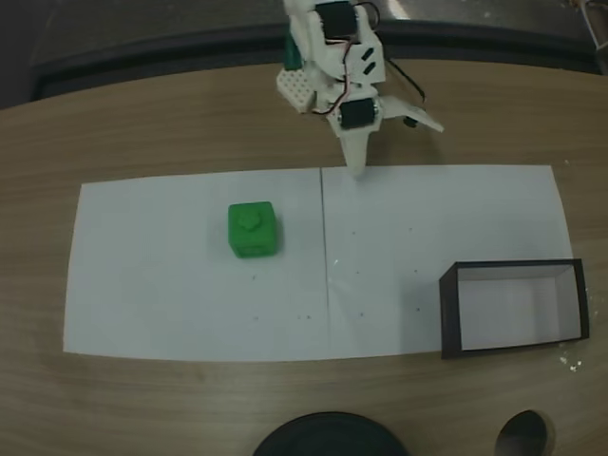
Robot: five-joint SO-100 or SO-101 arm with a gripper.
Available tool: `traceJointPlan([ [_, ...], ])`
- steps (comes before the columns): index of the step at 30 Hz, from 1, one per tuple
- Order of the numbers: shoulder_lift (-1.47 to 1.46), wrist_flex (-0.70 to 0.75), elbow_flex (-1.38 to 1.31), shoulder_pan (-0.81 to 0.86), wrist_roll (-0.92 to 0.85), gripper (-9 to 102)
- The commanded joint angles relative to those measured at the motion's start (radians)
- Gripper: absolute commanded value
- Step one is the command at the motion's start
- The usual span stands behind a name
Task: Grab a green square and put it in the box.
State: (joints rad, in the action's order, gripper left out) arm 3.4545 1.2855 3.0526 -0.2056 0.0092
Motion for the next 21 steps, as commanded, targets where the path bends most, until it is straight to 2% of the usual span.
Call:
traceJointPlan([
  [1,0.023,-0.005,-0.051,-0.051,-0.002,0],
  [4,0.023,-0.017,-0.049,-0.035,-0.002,0],
  [6,0.023,-0.071,-0.049,0.032,-0.002,0],
  [12,0.021,-0.388,-0.038,0.436,-0.002,0],
  [15,0.023,-0.468,-0.054,0.545,-0.002,0],
  [18,0.008,-0.449,-0.126,0.495,-0.003,4],
  [21,-0.017,-0.331,-0.202,0.449,-0.011,18],
])
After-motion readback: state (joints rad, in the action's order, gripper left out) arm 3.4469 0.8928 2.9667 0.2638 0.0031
